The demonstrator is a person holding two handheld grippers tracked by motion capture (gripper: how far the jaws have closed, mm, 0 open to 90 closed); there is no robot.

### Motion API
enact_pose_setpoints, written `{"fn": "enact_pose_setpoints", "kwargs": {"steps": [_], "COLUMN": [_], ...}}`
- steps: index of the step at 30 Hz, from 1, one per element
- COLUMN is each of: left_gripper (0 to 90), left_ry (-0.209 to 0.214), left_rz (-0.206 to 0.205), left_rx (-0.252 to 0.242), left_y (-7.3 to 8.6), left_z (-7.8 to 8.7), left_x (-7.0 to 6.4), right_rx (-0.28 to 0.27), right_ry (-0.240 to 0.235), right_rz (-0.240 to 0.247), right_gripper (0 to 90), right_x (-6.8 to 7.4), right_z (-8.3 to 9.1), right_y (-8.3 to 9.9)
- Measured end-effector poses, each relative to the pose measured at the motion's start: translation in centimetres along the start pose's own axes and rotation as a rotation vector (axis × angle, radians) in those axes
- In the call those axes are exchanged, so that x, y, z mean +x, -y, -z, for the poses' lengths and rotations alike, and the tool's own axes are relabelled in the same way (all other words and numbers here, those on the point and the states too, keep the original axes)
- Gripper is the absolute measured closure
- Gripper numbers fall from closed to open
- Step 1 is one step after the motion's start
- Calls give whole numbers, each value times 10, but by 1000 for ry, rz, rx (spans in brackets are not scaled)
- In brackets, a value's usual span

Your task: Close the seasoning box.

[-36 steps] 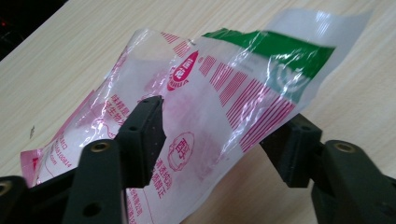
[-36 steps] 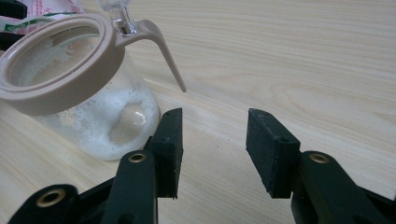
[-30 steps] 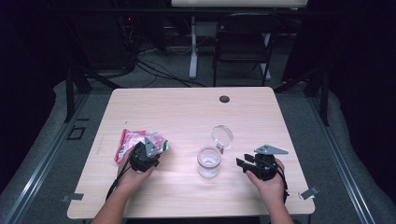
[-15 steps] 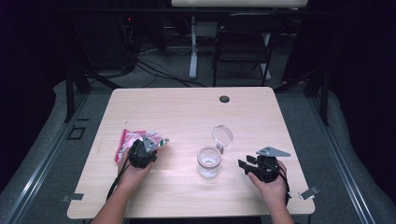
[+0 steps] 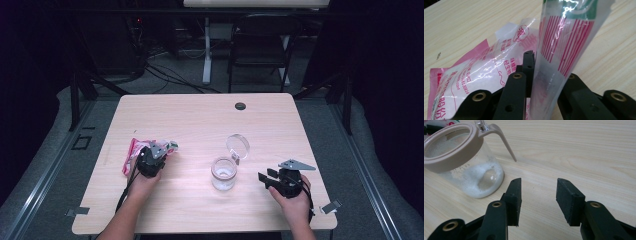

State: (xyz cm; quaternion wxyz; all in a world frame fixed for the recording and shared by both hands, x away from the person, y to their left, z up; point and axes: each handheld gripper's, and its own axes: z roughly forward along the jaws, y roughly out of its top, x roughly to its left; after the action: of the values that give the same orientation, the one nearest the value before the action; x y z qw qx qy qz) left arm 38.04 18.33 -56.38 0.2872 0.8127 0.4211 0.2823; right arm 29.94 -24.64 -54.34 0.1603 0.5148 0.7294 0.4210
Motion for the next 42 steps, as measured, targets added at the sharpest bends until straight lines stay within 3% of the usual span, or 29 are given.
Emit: {"fn": "enact_pose_setpoints", "kwargs": {"steps": [7, 18, 30, 37, 42], "left_gripper": [894, 900, 900, 900, 900], "left_ry": [31, 59, 65, 33, -24], "left_rz": [81, 190, 254, 294, 277], "left_rx": [-21, -64, -132, -191, -202], "left_y": [0, 0, 1, 2, 2], "left_z": [4, 15, 35, 55, 66], "left_x": [11, 23, 40, 54, 64], "right_rx": [-1, 10, 2, 3, 4], "right_ry": [-6, -12, -10, -15, -15], "right_rz": [-4, -12, -17, -15, -17], "right_gripper": [556, 555, 554, 554, 553], "right_x": [0, -1, 0, 0, 0], "right_z": [1, 0, -2, -2, -2], "right_y": [2, 3, 3, 2, 3]}}
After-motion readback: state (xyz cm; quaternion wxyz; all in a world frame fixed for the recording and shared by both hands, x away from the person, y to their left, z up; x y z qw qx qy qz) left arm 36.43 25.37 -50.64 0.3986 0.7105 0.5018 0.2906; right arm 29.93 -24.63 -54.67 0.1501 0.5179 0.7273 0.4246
